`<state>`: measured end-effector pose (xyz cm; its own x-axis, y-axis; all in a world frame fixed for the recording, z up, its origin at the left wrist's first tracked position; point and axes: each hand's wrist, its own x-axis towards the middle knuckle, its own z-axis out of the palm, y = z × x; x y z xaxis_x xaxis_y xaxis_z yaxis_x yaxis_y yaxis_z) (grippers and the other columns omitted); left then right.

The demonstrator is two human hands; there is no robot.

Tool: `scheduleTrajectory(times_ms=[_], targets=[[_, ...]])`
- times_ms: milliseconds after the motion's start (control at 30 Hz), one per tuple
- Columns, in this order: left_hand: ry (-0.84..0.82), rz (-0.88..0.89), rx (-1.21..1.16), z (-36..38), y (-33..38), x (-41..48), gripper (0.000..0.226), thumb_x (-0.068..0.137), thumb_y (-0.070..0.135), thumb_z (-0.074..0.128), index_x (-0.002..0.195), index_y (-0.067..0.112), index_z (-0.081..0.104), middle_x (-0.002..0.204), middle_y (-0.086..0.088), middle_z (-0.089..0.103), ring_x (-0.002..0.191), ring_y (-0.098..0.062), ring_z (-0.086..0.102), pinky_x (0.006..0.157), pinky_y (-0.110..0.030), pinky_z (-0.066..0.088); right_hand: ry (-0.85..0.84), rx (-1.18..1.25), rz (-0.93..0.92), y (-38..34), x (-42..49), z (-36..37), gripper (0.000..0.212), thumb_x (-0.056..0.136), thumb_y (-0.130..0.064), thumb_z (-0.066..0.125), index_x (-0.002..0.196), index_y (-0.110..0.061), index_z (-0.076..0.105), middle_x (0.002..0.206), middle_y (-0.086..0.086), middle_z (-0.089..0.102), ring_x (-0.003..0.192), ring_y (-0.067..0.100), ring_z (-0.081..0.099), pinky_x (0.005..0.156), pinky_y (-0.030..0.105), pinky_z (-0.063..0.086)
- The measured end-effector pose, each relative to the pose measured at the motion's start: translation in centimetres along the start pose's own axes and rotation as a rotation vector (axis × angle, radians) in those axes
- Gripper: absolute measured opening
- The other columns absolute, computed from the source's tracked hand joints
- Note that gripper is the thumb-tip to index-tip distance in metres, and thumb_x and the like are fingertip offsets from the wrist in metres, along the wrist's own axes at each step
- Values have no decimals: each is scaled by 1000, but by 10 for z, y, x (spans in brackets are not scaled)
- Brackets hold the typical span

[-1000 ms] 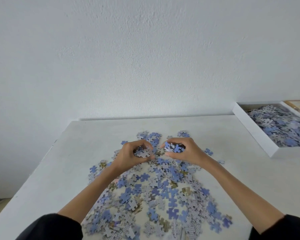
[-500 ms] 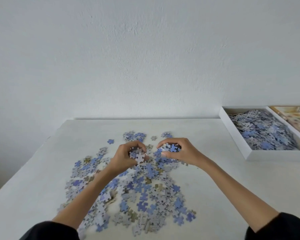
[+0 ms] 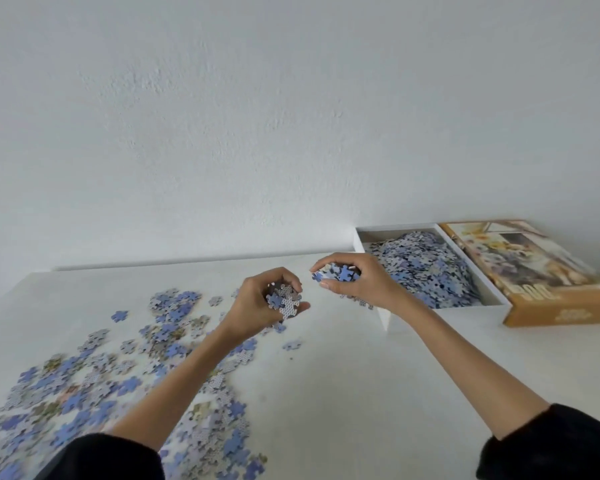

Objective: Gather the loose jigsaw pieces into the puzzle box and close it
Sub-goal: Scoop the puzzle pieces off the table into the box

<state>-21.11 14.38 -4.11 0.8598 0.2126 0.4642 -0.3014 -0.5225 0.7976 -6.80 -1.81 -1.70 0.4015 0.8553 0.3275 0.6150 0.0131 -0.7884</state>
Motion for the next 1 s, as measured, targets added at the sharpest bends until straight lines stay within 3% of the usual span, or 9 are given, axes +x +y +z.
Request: scheduleTrajectory(times_ms=[100,200,300,433,633,700,800,933,1000], targets=[[-29,8,-76,39,7,30,25,68,18,81,81,8,62,76,-1,62,66,-12,55,65,-26,47,41,-39,18,15,-7,-43,18,81,-23,69,96,-32,67,96,1,69,87,21,63,78,31,50],[-88,9,-137,75,13,57,25,66,18,80,80,9,62,75,1,61,67,-13,55,67,-32,49,79,-79,29,35,-12,-83,20,80,-24,70,98,-31,67,106,1,68,101,18,62,91,33,47],[-143,29,-120,105,17,84,24,68,13,81,81,8,62,75,2,62,68,-11,58,64,-26,48,99,-138,35,53,-13,-118,21,81,-21,69,101,-24,68,108,-5,68,101,15,62,92,27,46],[-192,58,-76,141,17,115,23,68,9,82,82,9,63,78,1,63,72,-14,58,69,-29,47,136,-191,32,84,-12,-153,20,80,-27,69,99,-28,67,104,-10,68,101,8,62,95,34,46],[-181,15,54,190,-8,152,20,71,23,80,81,20,63,76,9,61,69,-23,54,65,-33,43,174,-222,108,134,1,-181,20,80,-34,67,99,-27,67,100,-4,69,89,31,63,84,48,48],[-155,-31,240,199,-19,162,20,71,30,79,83,25,64,83,10,62,73,-12,54,68,-31,46,179,-221,130,147,5,-181,21,81,-31,68,101,-27,66,106,-7,66,95,26,62,89,44,47],[-224,-70,433,203,-26,166,27,71,43,75,91,27,65,102,7,54,85,-7,51,75,-29,47,192,-226,150,161,9,-179,32,76,-49,64,105,-35,61,107,-1,64,95,23,60,88,43,46],[-258,-42,540,200,-32,157,30,76,43,70,100,28,63,129,4,43,120,-15,39,101,-40,30,170,-192,169,168,10,-171,29,78,-44,65,105,-34,62,107,-6,59,103,4,51,90,11,36],[-228,-38,561,198,-33,150,31,78,42,66,105,28,61,129,4,44,124,-17,36,105,-40,23,168,-214,159,172,8,-167,28,76,-41,68,102,-32,65,102,-8,56,101,4,49,87,11,33]])
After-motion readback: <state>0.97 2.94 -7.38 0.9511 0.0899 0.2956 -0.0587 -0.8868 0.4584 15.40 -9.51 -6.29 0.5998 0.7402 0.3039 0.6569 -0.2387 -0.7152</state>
